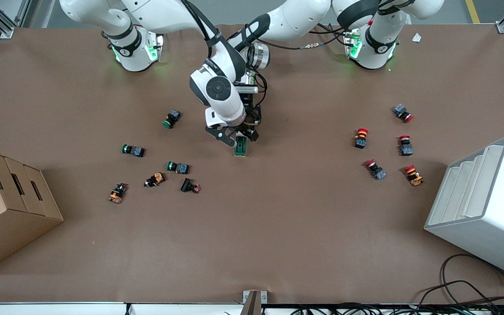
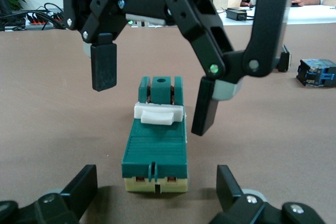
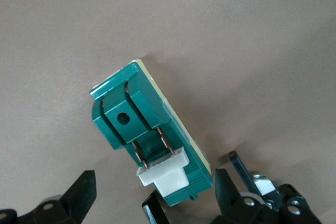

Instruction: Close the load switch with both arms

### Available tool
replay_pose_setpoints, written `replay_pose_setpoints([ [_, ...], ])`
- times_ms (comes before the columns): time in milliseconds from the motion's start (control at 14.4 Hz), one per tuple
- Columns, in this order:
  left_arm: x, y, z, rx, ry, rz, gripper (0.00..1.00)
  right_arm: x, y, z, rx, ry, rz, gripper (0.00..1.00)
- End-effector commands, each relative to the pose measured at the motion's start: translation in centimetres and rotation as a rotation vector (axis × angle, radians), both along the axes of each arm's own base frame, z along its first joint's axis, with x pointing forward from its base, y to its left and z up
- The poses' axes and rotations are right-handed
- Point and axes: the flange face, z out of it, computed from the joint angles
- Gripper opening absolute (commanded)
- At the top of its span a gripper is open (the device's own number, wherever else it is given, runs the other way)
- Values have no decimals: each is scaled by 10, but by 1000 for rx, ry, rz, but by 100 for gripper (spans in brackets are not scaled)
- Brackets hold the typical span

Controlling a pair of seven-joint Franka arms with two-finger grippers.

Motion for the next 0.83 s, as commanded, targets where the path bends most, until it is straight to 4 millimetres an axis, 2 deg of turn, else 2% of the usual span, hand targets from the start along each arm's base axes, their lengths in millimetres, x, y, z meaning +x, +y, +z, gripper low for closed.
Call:
replay_pose_setpoints([
  [0,-6,1,-9,-19,-3,-5,100,-10,2,-7,9,-5,-40,100],
  [139,-9,1,-11,-19,1,-7,100,-8,6,-9,31,-26,-65,100],
  [278,-11,-1,-12,-22,0,-11,100,-6,9,-19,68,-35,-109,100],
  [487,-11,-1,-12,-21,-1,-11,100,-3,13,-15,89,-44,-123,100],
  [765,-12,-3,-11,-16,-2,-17,100,21,13,4,100,-36,-151,100],
])
